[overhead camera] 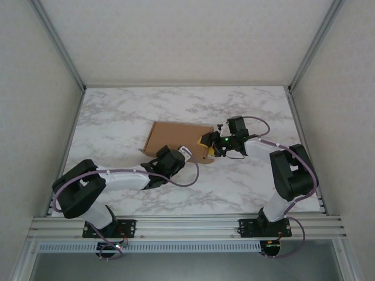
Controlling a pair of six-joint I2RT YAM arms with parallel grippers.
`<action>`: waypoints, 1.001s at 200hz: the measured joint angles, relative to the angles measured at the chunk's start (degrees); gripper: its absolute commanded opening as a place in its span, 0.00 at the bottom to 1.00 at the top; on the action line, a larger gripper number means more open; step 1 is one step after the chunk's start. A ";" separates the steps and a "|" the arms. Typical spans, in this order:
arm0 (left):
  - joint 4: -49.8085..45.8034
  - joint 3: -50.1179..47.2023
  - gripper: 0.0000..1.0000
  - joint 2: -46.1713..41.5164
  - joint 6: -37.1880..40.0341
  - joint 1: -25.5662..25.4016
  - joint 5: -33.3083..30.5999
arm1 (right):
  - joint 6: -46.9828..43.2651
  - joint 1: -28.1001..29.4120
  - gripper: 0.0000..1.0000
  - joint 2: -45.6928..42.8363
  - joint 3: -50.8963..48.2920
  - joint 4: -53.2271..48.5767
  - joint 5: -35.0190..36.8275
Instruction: Fold the paper box
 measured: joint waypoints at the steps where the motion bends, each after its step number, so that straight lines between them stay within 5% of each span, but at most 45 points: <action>1: 0.02 -0.02 0.67 0.00 0.02 0.00 -0.04 | 0.07 0.00 0.41 0.00 0.00 0.02 -0.02; 96: 11.56 -6.58 0.77 -0.37 7.13 0.61 -2.97 | 3.89 0.15 0.32 -0.04 -0.76 1.60 -3.39; 200: 20.20 -23.12 0.86 -27.50 28.30 1.92 7.43 | 15.23 0.26 0.30 -7.65 -9.42 13.22 -14.10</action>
